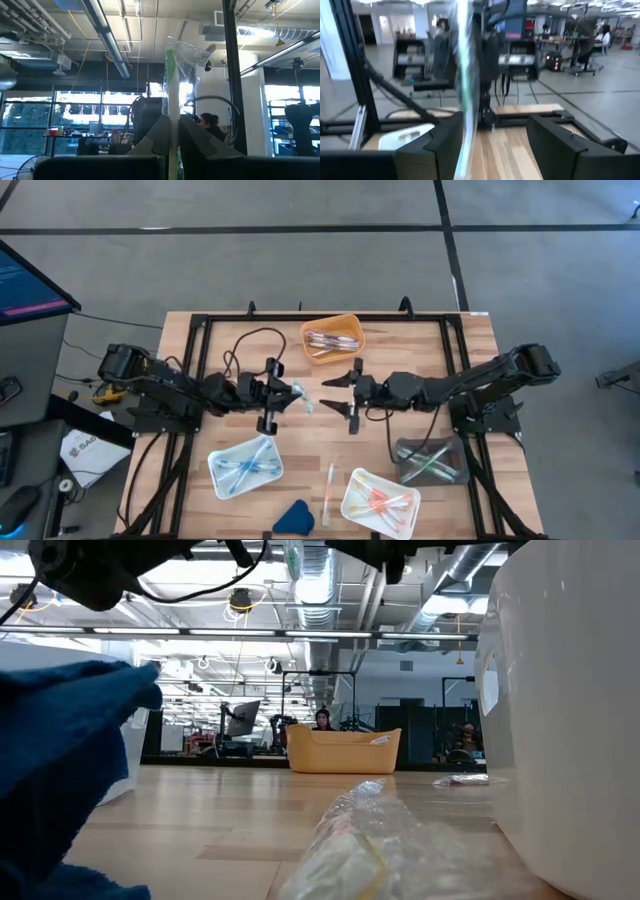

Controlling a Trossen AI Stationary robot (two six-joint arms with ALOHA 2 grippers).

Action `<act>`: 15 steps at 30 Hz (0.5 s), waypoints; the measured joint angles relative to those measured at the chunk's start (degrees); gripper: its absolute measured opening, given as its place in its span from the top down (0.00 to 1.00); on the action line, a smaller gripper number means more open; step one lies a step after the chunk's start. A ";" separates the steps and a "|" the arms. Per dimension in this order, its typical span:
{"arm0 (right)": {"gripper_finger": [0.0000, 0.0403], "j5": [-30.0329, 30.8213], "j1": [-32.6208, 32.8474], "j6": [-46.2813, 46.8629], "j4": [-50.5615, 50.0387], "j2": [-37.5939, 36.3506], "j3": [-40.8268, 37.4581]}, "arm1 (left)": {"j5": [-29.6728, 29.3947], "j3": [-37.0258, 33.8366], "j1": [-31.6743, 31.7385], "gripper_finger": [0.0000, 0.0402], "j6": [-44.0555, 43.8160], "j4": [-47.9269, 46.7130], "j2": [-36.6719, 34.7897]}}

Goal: Pick & Place Toothbrushes
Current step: Put the green toothbrush into the black bin

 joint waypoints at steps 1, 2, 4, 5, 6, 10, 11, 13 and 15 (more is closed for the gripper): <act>0.48 0.02 0.00 0.15 0.58 -0.06 0.04 | 0.00 0.00 0.00 0.97 0.00 -0.39 0.00; 0.48 0.02 -0.04 0.17 1.27 -0.06 0.06 | 0.00 0.00 0.03 0.97 0.03 -0.81 0.00; 0.48 0.02 -0.04 0.17 3.05 0.00 0.06 | 0.02 0.00 0.63 0.97 0.21 -1.67 -0.02; 0.48 0.02 -0.04 0.17 4.14 0.00 0.06 | 0.02 0.00 1.05 0.97 0.32 -2.69 -0.04; 0.48 0.01 -0.02 0.17 4.91 0.21 0.09 | 0.02 -0.01 1.52 0.97 0.29 -3.53 -0.04; 0.48 -0.02 0.00 -0.02 4.56 2.08 -0.13 | -0.04 -0.02 2.01 0.97 0.15 -3.85 -0.04; 0.48 -0.04 0.00 -0.02 5.46 2.52 -0.03 | 0.02 -0.02 1.99 0.97 0.15 -4.13 -0.04; 0.48 -0.04 -0.19 0.16 5.98 3.21 0.13 | 0.02 -0.02 1.93 0.97 0.14 -4.37 -0.04; 0.48 -0.06 -0.42 0.53 5.30 4.06 0.70 | 0.04 -0.02 1.92 0.97 0.15 -5.37 -0.04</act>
